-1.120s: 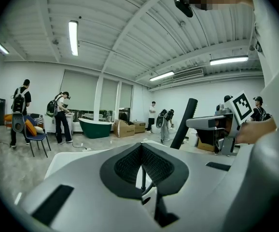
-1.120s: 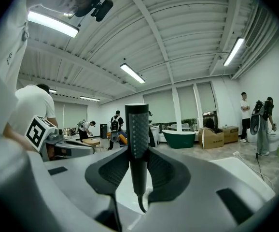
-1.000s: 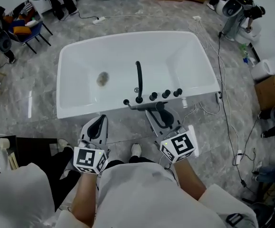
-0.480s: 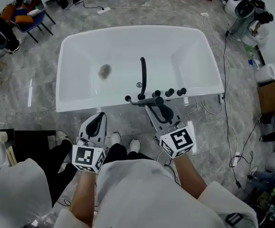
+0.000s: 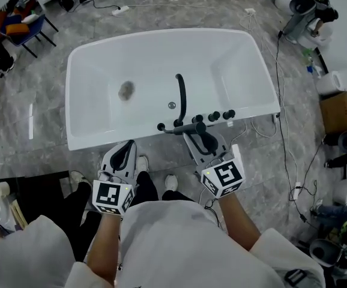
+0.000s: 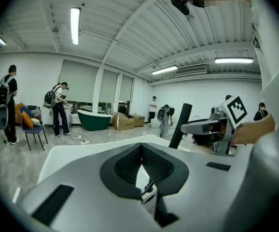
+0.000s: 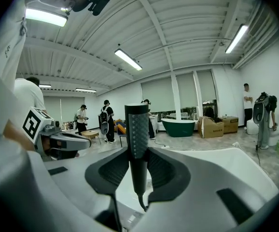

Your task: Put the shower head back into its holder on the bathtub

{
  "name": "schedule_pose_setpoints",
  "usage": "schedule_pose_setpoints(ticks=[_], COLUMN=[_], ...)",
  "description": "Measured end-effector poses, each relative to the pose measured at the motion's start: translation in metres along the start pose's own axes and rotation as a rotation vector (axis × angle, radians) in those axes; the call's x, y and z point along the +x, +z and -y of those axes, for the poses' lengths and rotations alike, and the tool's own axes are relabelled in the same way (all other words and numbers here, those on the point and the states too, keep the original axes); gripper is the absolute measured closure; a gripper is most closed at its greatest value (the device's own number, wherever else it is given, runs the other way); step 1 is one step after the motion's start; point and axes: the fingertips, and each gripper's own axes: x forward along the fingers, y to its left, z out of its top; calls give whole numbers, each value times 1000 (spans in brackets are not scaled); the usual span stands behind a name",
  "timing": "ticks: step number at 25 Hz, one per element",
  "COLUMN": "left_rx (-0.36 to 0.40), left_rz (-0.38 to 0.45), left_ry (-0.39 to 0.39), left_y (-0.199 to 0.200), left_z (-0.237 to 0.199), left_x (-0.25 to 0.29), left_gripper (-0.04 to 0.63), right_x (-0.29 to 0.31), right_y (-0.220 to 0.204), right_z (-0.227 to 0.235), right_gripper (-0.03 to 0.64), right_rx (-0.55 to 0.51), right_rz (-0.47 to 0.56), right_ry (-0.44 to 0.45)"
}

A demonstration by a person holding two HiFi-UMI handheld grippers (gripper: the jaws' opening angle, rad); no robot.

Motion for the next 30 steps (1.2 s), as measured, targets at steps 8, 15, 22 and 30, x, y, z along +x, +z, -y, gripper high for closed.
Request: schedule_pose_setpoints(ticks=[8, 15, 22, 30], left_rx=[1, -7, -21, -32], left_rz=[-48, -74, -100, -133], left_ry=[-62, -105, -136, -149], left_y=[-7, -16, -28, -49], left_z=[-24, -32, -38, -46], left_x=[24, 44, 63, 85], left_gripper=[584, 584, 584, 584], right_x=[35, 58, 81, 102], right_y=[-11, -29, -53, -85], right_z=[5, 15, 24, 28], right_gripper=[489, 489, 489, 488], right_rx=[17, 11, 25, 43], right_rz=[-40, -79, -119, -167], right_ry=[-40, -63, -81, -80])
